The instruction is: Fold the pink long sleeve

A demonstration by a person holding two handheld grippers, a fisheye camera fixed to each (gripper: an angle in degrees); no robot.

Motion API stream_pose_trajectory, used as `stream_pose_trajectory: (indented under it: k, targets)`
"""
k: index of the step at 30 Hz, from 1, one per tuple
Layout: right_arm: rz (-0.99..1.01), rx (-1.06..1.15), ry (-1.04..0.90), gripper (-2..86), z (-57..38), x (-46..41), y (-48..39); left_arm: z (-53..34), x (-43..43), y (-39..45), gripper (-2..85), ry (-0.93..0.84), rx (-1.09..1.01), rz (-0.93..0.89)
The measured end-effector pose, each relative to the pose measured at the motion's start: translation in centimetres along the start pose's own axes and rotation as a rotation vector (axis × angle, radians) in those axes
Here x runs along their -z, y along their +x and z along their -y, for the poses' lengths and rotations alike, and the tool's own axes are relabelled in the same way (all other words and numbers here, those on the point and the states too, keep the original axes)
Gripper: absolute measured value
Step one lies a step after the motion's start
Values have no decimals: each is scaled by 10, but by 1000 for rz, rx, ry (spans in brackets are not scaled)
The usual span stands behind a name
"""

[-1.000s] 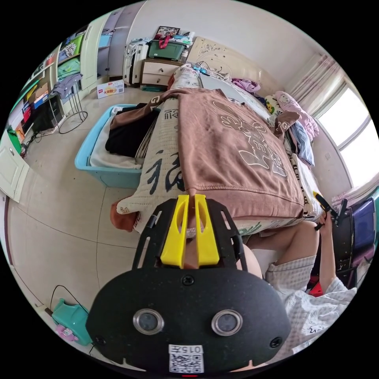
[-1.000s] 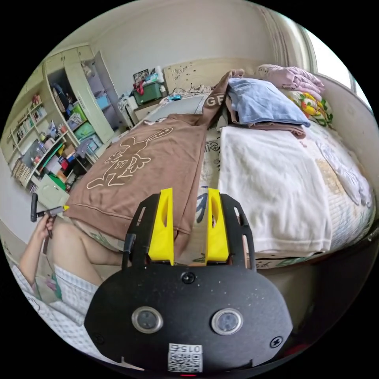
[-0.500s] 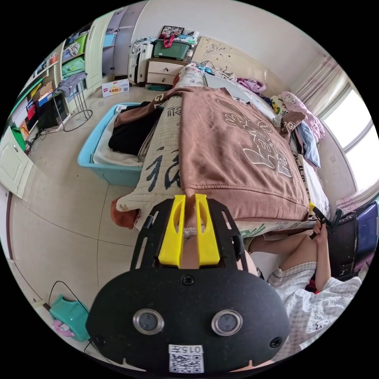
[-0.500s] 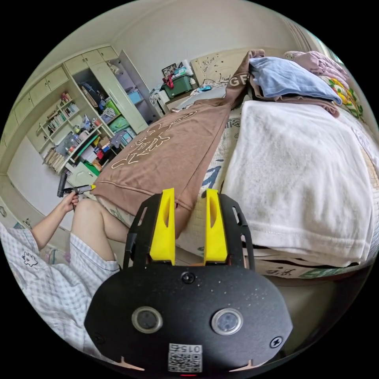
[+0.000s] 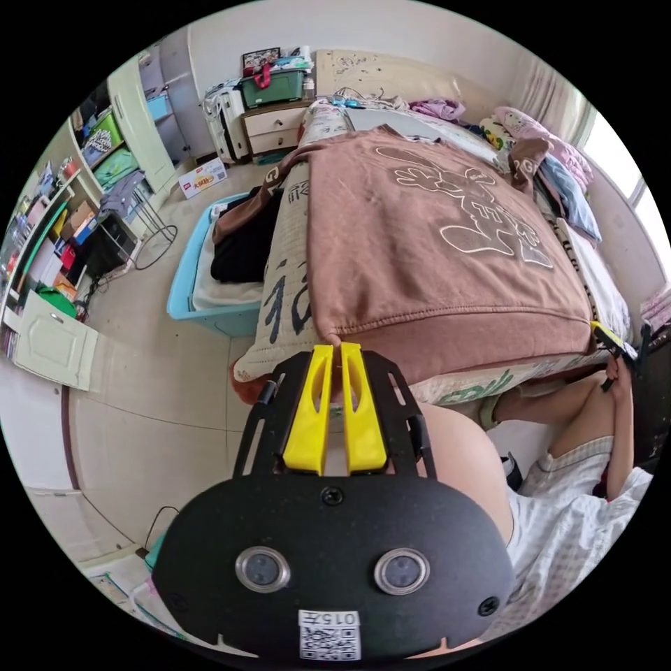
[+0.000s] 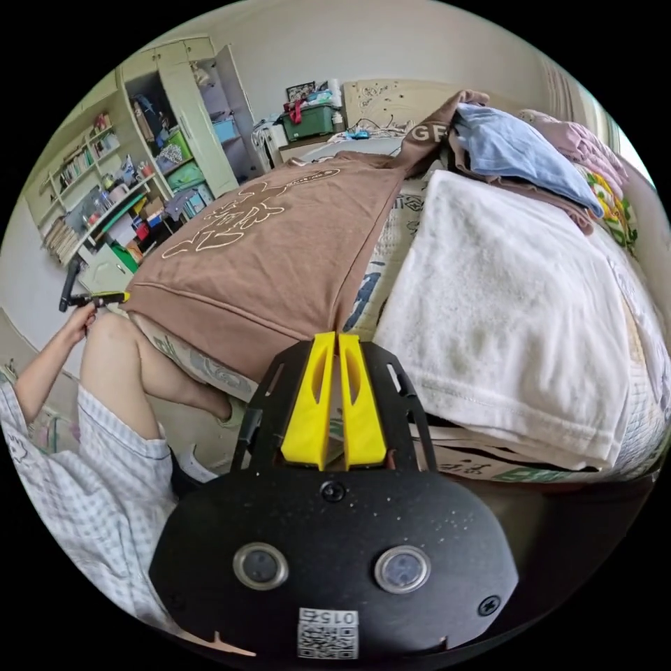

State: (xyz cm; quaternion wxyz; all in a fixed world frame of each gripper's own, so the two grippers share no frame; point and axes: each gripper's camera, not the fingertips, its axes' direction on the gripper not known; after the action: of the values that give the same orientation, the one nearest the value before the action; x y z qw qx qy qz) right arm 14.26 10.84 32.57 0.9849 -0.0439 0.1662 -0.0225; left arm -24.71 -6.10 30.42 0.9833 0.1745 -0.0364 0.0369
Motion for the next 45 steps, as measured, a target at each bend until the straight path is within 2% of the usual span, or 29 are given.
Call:
stream_pose_trajectory:
  k: [3,8,16,21,24,28,31,33,34,37,41,43,45]
  targets:
    - [100,-75,18,5,4,-2,12,-1,2,-1,7,-9,51,-11]
    - [-38,-10,42,7,3,-8,-19,-9,4,1,8,13,130,-8]
    - [-17,-51,63,13,-1,-12,-21,-23,5,-1,8,52,128,-33]
    - [-169,50,49,27,-1,-15,-48,-41,2,-12,9,121,161,-110]
    - [-118,-1,59,31,0,-13,-37,-46,0,-16,10,141,172,-145]
    - [-44,-72,28,0,7,-18,-16,-41,3,-14,16,123,96,-141]
    - [-48,-67,17,-5,14,-16,-19,-22,16,-29,22,9,55,-160]
    - [-76,-105,79,-6,15,0,-21,-15,33,-33,23,26,33,-125]
    - [-87,-119,168,-5,12,18,-22,-10,47,-32,24,68,12,-105]
    - [-100,-117,342,7,18,50,-14,11,71,-10,29,190,-57,-107]
    - [-47,-174,431,51,80,74,24,67,62,59,39,366,-168,-299]
    - [-30,-188,460,64,119,79,42,100,38,103,44,373,-232,-389]
    - [-40,-174,482,71,162,79,53,137,6,157,51,268,-347,-446]
